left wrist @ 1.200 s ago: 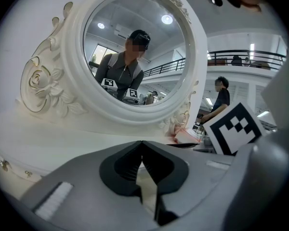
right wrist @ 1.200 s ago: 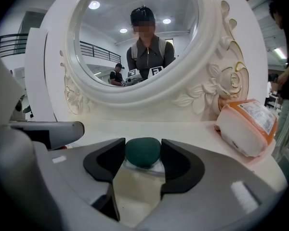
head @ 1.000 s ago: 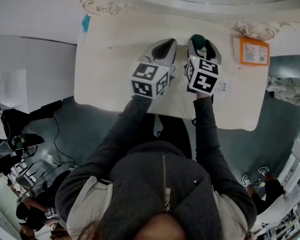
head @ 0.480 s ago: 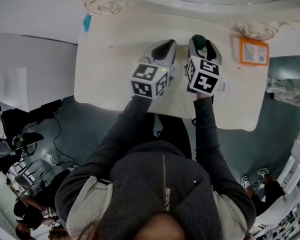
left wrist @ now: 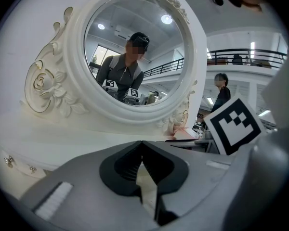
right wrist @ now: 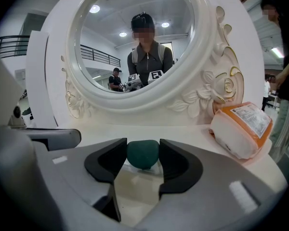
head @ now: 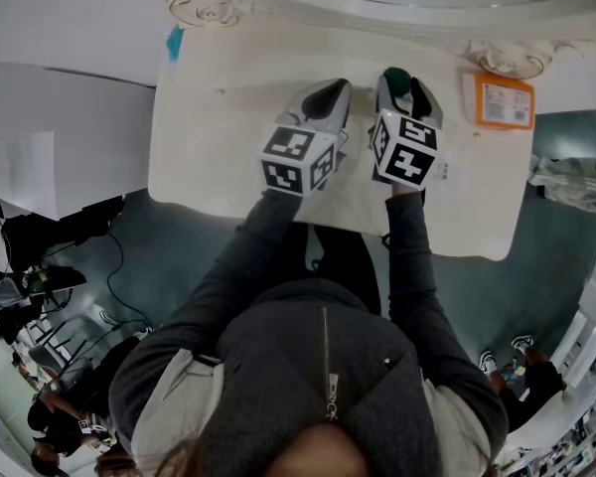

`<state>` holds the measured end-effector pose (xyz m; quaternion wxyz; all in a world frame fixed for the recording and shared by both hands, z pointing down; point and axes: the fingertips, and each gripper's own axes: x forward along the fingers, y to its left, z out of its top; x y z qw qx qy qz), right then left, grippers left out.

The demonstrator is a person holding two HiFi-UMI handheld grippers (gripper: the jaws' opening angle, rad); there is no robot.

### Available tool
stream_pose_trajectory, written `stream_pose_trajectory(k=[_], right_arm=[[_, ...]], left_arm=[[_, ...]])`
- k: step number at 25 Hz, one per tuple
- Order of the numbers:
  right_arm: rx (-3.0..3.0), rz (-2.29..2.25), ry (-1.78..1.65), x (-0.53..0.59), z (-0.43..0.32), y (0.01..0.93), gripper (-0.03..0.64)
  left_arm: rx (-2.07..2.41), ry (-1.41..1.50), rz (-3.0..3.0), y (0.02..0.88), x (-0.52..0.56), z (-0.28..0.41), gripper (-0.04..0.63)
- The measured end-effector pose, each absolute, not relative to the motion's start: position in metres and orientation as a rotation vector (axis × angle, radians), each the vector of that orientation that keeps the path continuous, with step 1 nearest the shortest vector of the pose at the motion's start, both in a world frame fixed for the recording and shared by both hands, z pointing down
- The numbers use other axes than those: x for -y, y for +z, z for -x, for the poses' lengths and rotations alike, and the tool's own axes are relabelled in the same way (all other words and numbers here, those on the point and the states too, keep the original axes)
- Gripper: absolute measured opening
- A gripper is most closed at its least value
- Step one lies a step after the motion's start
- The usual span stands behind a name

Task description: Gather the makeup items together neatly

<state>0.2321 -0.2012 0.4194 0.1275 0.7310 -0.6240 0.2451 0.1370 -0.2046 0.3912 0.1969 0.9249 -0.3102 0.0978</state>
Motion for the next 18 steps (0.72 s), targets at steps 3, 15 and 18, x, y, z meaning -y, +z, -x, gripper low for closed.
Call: stream_pose_trajectory(k=[3, 15, 18], right_arm=[[1.824, -2.127, 0.705, 0.2, -0.231, 0.416, 0.216], [1.938, -2.001, 0.637, 0.184, -0.203, 0.403, 0.216], [1.977, -1.957, 0.617, 0.175, -0.192, 0.399, 0.215]], left_arm=[[0.873, 0.274, -2.59, 0.391, 0.204, -0.136, 0.009], [0.975, 0.264, -2.558, 0.39, 0.192, -0.107, 0.009], [1.009, 0.258, -2.548, 0.39, 0.185, -0.095, 0.009]])
